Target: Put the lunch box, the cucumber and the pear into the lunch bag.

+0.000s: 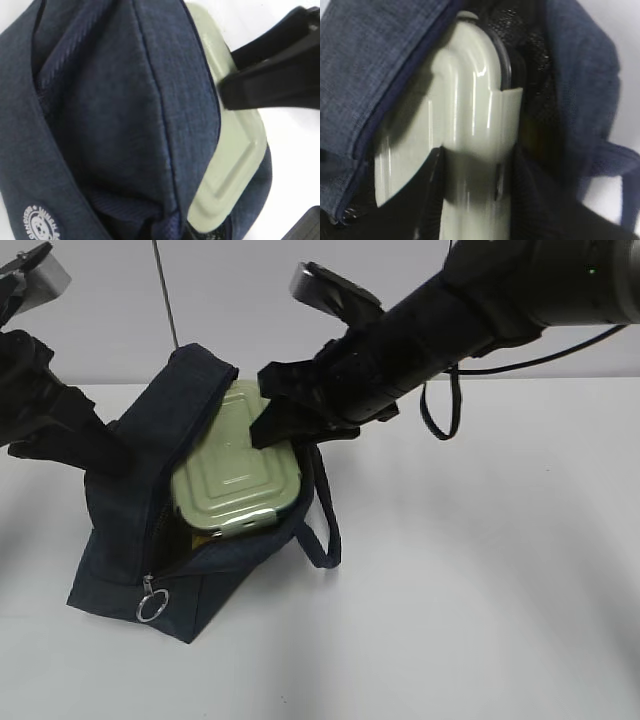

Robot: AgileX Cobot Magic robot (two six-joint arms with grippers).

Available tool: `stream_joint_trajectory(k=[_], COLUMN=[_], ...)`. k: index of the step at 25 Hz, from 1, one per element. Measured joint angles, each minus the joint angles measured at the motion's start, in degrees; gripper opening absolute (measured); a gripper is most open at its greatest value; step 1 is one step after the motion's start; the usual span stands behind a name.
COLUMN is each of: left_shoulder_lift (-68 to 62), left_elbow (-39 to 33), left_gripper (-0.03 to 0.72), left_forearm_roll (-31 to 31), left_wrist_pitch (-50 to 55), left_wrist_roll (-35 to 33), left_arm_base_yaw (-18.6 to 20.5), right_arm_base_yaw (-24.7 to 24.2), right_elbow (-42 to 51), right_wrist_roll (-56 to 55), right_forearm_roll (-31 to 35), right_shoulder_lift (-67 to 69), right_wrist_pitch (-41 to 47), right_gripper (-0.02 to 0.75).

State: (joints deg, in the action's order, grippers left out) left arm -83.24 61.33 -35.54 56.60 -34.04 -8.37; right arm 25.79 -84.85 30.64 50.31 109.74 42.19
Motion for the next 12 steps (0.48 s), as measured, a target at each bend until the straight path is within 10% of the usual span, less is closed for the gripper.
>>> stream_joint_trajectory(k=[12], left_shoulder_lift=[0.0], left_elbow=[0.0], left_gripper=[0.013], left_forearm_roll=[1.1], left_wrist_pitch=[0.5], left_wrist_roll=[0.0], left_arm_base_yaw=[0.0], right_arm_base_yaw=[4.4], right_elbow=[-5.8], right_wrist_roll=[2.4], right_forearm_roll=[1.0], right_shoulder_lift=[5.8], right_wrist_pitch=[1.1], right_gripper=[0.369])
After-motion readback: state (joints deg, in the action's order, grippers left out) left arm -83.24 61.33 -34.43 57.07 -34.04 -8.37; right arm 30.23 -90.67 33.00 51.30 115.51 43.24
